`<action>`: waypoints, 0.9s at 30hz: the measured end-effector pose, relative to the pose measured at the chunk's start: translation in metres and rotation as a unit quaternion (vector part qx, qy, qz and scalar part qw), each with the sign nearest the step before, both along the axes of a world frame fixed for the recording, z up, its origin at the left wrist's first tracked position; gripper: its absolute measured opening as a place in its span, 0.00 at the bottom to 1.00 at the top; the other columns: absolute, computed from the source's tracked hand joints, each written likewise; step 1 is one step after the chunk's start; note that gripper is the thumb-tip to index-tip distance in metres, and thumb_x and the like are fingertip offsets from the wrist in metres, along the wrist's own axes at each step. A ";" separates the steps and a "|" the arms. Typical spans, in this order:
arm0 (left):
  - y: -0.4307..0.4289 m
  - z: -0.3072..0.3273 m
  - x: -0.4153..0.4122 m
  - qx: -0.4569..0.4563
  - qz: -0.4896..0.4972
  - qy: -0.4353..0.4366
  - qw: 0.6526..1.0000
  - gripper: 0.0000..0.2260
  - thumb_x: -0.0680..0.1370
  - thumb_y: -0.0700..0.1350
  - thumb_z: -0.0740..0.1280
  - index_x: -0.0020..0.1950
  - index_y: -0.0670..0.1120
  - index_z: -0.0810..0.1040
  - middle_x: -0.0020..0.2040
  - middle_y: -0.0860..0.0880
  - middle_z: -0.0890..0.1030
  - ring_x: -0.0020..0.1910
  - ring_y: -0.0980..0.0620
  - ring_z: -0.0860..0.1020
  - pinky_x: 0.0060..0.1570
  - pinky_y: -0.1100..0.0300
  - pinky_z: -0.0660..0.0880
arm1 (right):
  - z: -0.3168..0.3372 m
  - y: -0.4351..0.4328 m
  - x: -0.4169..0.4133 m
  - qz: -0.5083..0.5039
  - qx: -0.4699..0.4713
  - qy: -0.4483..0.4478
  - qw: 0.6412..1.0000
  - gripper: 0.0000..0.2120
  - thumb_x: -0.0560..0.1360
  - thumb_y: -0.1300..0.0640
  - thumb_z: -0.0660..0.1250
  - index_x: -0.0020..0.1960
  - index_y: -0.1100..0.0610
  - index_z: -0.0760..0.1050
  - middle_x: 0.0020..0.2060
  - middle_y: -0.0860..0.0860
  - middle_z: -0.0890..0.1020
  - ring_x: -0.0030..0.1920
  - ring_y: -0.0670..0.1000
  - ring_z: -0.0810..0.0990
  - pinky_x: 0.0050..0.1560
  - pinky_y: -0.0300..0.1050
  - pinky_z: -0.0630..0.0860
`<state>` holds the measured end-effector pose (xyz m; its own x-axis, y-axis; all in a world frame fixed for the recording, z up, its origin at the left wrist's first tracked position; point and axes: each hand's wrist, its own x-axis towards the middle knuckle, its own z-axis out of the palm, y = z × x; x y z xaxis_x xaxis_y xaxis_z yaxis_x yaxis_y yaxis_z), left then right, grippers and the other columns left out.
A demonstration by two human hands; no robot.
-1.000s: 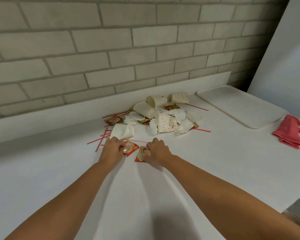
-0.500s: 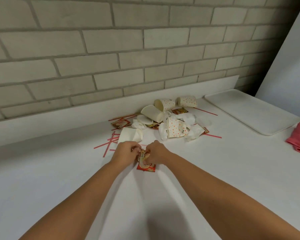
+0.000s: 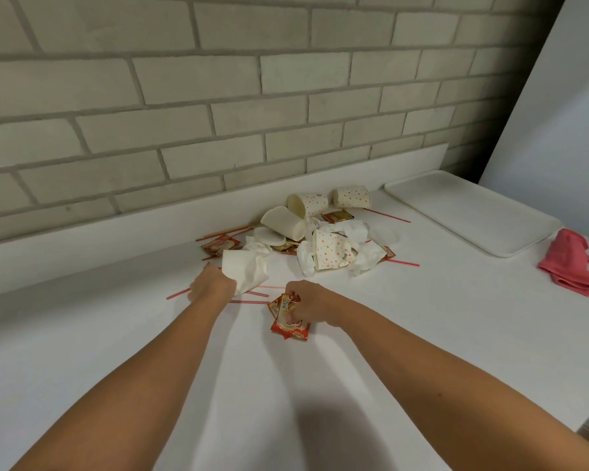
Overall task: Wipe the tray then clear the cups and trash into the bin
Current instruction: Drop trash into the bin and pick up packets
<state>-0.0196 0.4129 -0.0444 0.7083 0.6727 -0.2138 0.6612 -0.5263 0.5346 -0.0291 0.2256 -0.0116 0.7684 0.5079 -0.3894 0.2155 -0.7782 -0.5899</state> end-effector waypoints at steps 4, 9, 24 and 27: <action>-0.004 0.004 -0.004 -0.034 0.004 -0.048 0.998 0.18 0.75 0.42 0.67 0.63 0.38 0.73 0.59 0.40 0.78 0.56 0.40 0.76 0.51 0.53 0.72 | 0.009 -0.024 0.003 -0.041 0.055 0.038 0.997 0.19 0.75 0.64 0.66 0.64 0.57 0.66 0.58 0.55 0.73 0.49 0.51 0.74 0.39 0.38 0.72; -0.031 0.027 -0.012 -0.076 -0.001 -0.217 0.973 0.09 0.75 0.38 0.66 0.55 0.38 0.76 0.54 0.39 0.79 0.53 0.40 0.76 0.48 0.56 0.70 | 0.023 -0.061 0.004 -0.085 0.078 0.037 0.993 0.27 0.74 0.65 0.67 0.70 0.52 0.63 0.60 0.53 0.71 0.50 0.52 0.74 0.38 0.38 0.74; -0.245 0.069 -0.020 -0.070 -0.293 -0.311 0.901 0.05 0.78 0.39 0.63 0.52 0.41 0.75 0.50 0.47 0.69 0.44 0.51 0.70 0.41 0.70 0.61 | 0.047 -0.232 -0.002 -0.202 0.050 0.038 0.977 0.14 0.74 0.66 0.60 0.59 0.60 0.73 0.48 0.57 0.76 0.41 0.54 0.74 0.30 0.40 0.72; -0.297 0.066 -0.026 -0.093 -0.355 -0.287 0.885 0.01 0.79 0.39 0.61 0.49 0.43 0.70 0.48 0.47 0.72 0.44 0.47 0.73 0.43 0.60 0.69 | 0.046 -0.280 -0.008 -0.235 0.024 0.046 0.970 0.12 0.73 0.66 0.62 0.56 0.60 0.73 0.46 0.57 0.76 0.40 0.54 0.74 0.29 0.39 0.72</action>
<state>-0.0458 0.1155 0.0216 0.9663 0.0058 0.2572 -0.2084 -0.5686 0.7958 -0.0370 -0.0548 0.0341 0.8825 0.1288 -0.4522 -0.2128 -0.7481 -0.6285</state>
